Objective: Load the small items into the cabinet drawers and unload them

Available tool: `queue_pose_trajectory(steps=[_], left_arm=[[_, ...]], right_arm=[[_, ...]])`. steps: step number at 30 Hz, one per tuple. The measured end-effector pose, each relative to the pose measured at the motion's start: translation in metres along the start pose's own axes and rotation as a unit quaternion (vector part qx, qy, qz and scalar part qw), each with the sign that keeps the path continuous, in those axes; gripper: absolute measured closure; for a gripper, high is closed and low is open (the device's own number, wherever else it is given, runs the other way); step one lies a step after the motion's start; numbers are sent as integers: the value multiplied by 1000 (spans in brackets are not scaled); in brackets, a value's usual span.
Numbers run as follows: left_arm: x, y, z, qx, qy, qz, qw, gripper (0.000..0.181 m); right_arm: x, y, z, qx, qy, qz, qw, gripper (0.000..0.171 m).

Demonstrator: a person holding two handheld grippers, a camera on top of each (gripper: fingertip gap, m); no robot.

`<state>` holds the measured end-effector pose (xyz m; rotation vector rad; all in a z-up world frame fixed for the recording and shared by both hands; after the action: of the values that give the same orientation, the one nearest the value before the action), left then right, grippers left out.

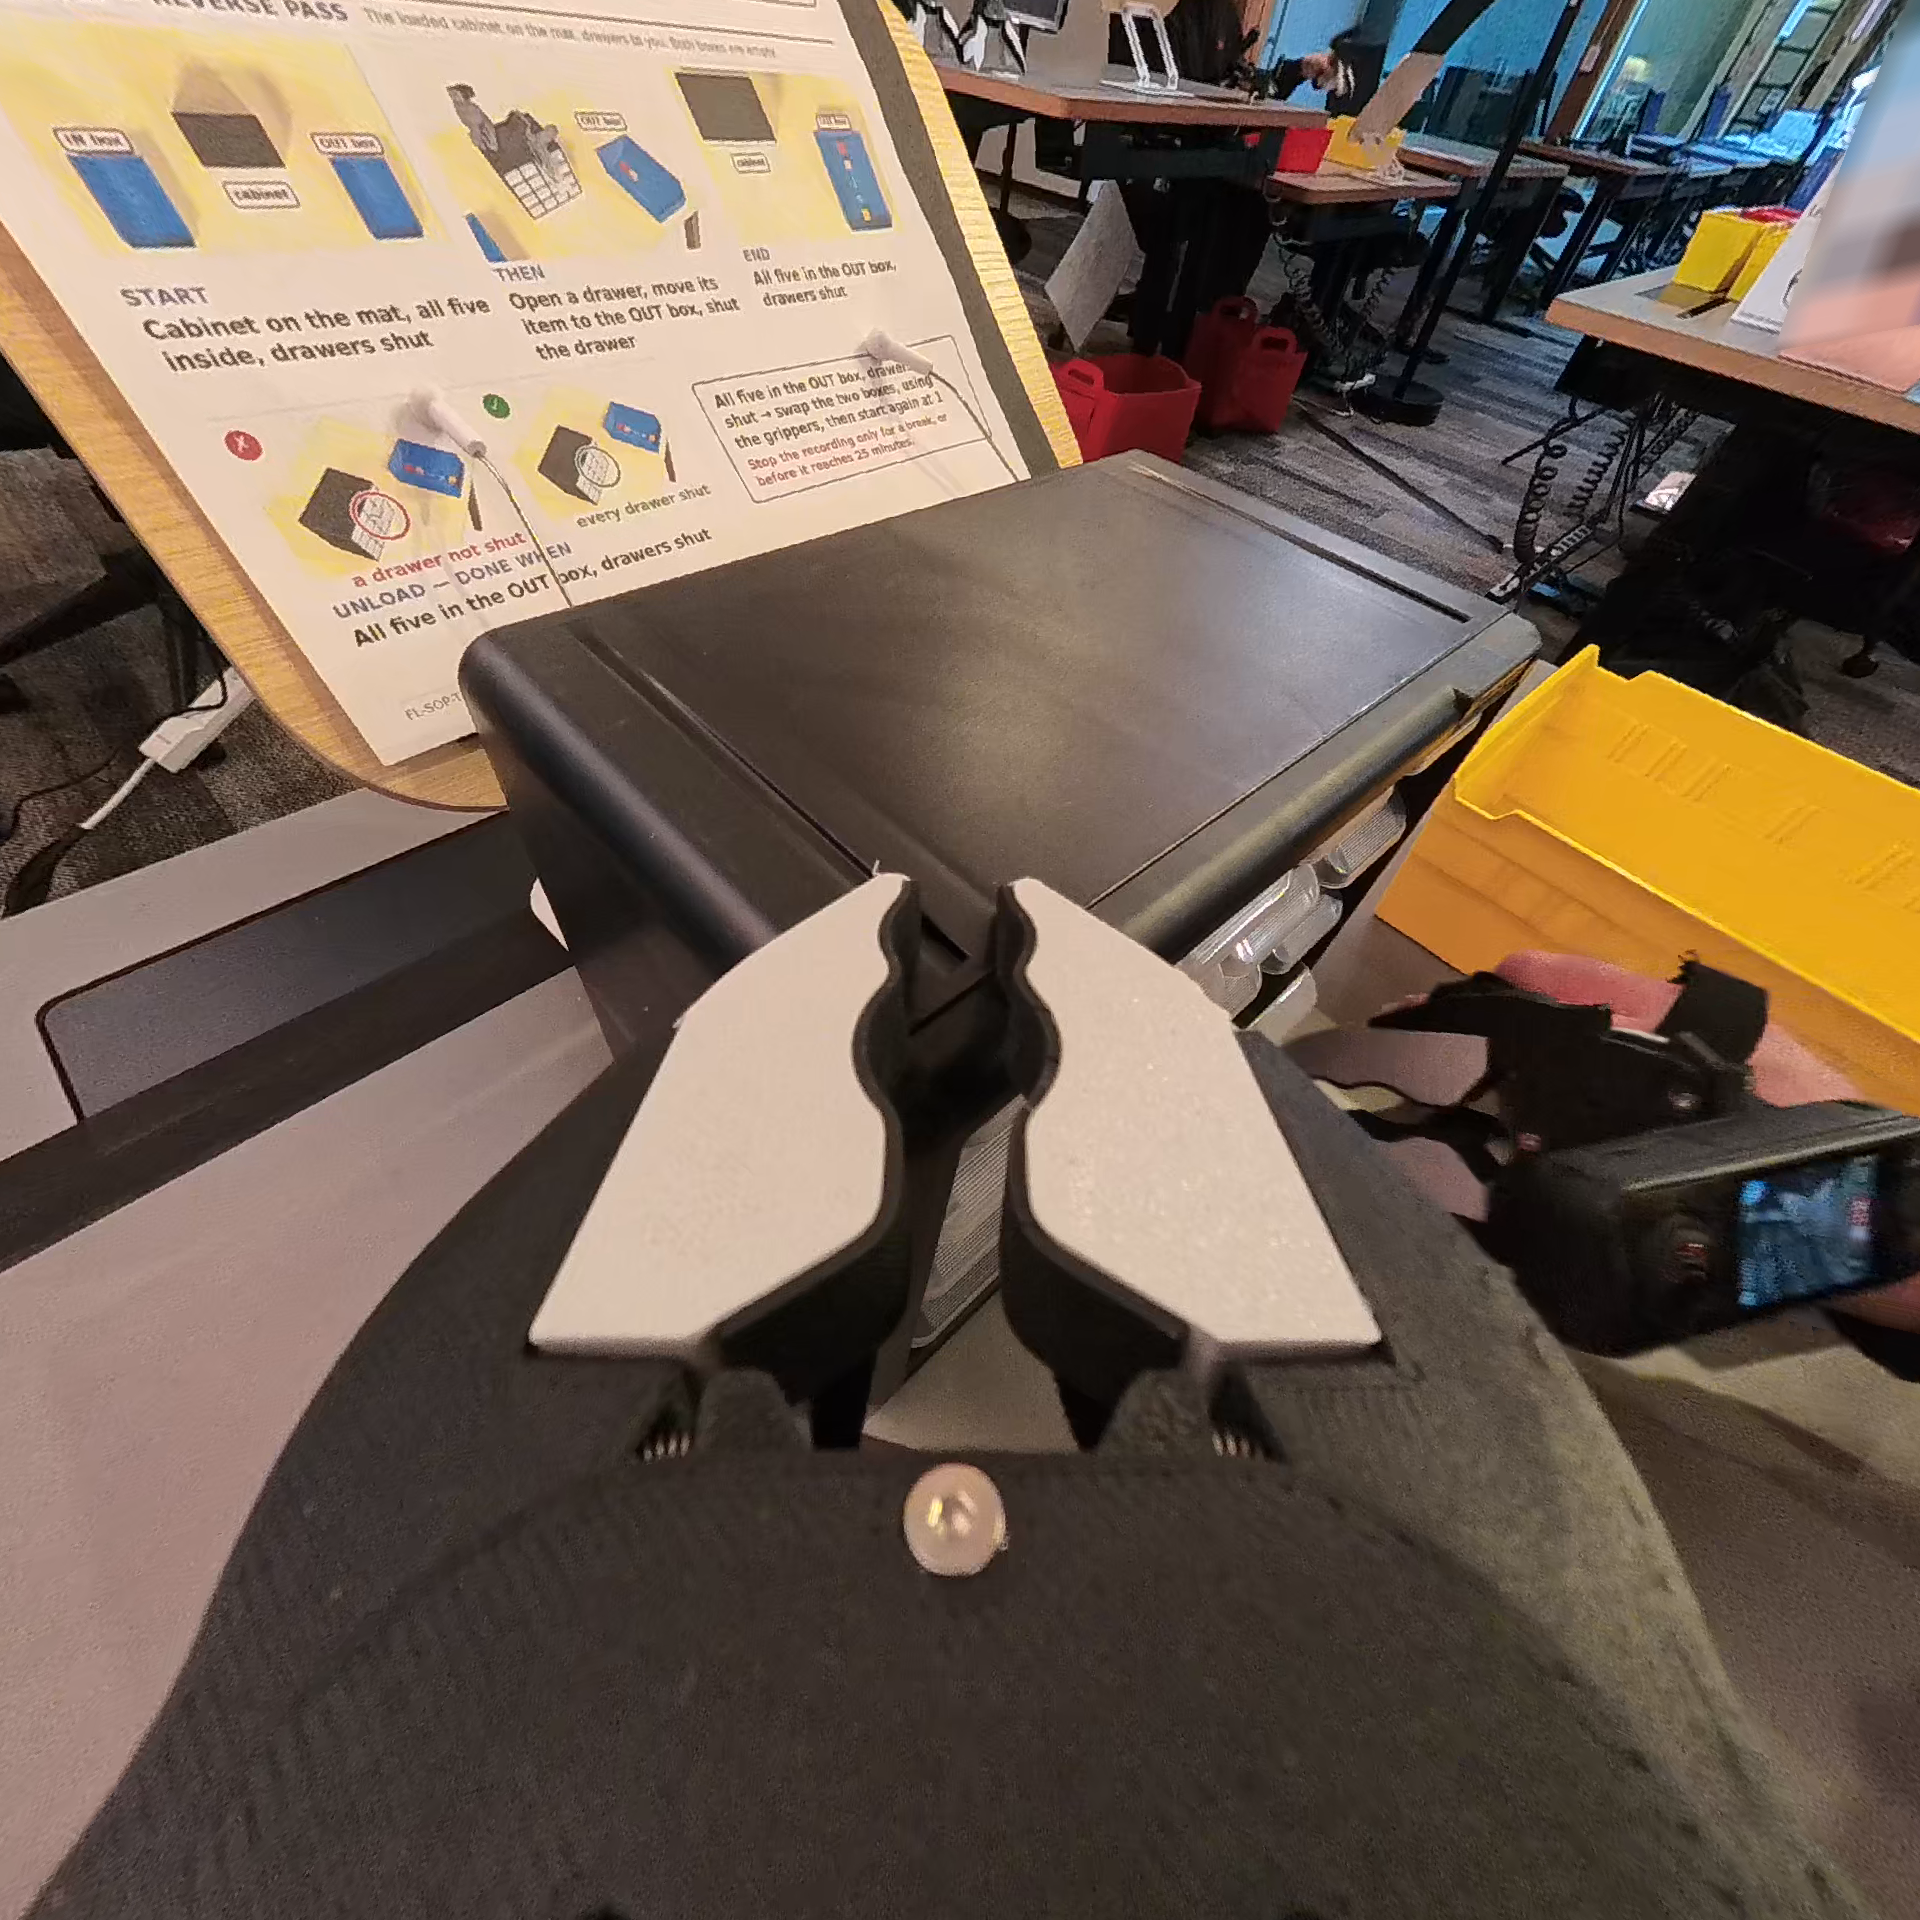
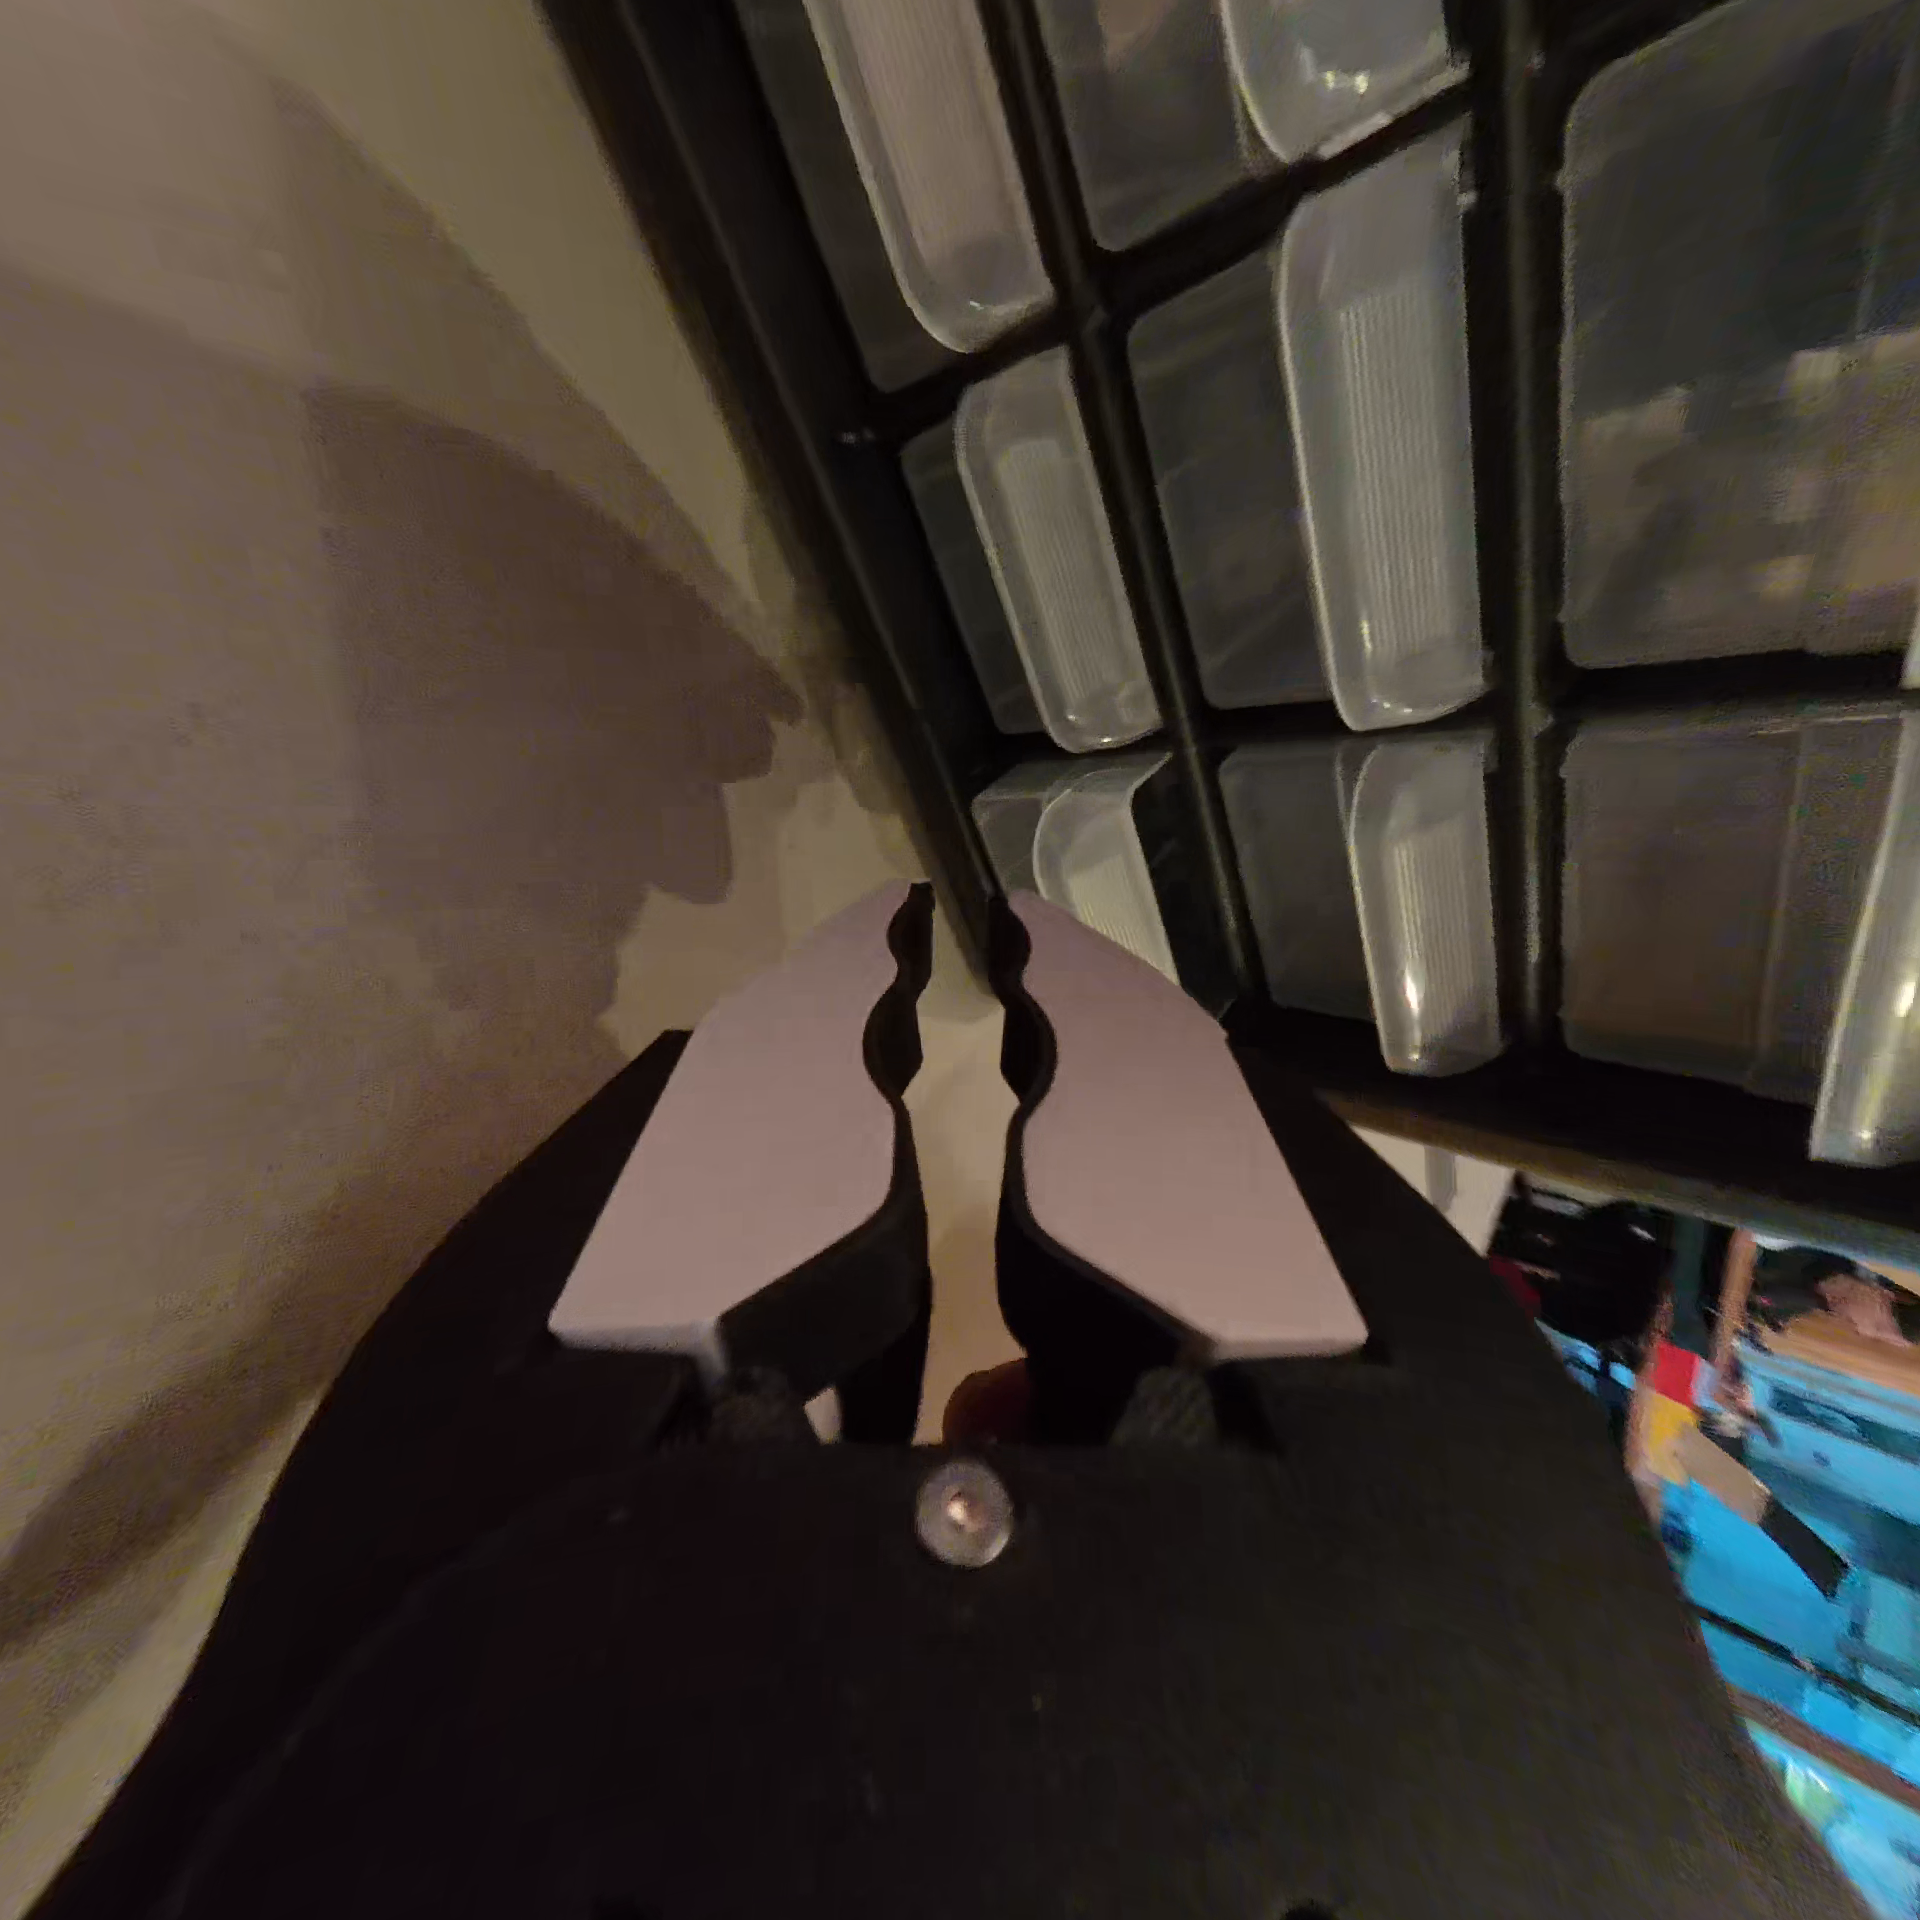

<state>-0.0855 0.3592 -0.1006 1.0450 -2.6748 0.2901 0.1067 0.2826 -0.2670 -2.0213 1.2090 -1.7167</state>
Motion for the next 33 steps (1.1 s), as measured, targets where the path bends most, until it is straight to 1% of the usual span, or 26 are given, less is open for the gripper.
queue_pose_trajectory(steps=[2,4,6,8,9,10,12,14,16,17,18,19,20,21,22,26,29,31,33], left_arm=[[0,0,0,0,0,0,1000,166],[0,0,0,0,0,0,1000,166],[0,0,0,1,0,0,1000,167],[0,0,0,1,-1,0,1000,167],[0,0,0,1,-1,0,1000,167],[0,0,0,1,-2,-1,1000,167],[0,0,0,1,-2,-1,1000,167],[0,0,0,1,-1,-1,1000,167],[0,0,0,1,-2,0,1000,167],[0,0,0,1,-2,0,1000,167],[0,0,0,1,-2,0,1000,167],[0,0,0,1,-3,0,1000,167],[0,0,0,1,-3,0,1000,166],[0,0,0,1,-3,0,1000,166],[0,0,0,1,-3,0,1000,166],[0,-1,0,1,-2,0,1000,165],[0,-1,0,0,0,0,1000,165],[0,-1,0,-1,0,1,1000,166],[0,0,0,0,0,3,1000,165]], right_arm=[[-10,-7,1,5,-1,44,999,162],[-13,-11,0,6,-13,67,998,164],[-13,-6,0,26,-21,64,997,164],[-8,2,-1,35,-29,32,998,163],[-5,4,-5,20,-46,18,999,163],[-3,6,-10,-2,-68,6,998,158],[0,6,-17,-66,-106,-23,992,141],[1,6,-21,-145,-145,-61,977,139],[0,8,-24,-193,-161,-98,963,130],[-2,9,-23,-181,-151,-92,968,128],[-3,8,-22,-138,-137,-62,979,129],[-1,7,-23,-75,-129,-11,989,131],[2,6,-26,-8,-126,46,991,131],[5,6,-29,47,-125,99,986,131],[5,7,-32,81,-121,133,980,130],[-7,9,-36,125,-118,191,967,128],[-7,3,-36,137,-136,220,956,135],[-12,3,-34,148,-131,222,955,138],[-20,3,-32,159,-129,223,953,145]])
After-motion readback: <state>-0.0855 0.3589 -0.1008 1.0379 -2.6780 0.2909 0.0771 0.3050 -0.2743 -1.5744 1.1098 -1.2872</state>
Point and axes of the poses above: each gripper's, where its closed fingertips meet, x back along the fingers, z out of its underside, y = z × x across the jaws, the point moved 5 cm from there along x, back along the fingers, and after that the axes turned 4 degrees about -z, right-handed, at the moved point
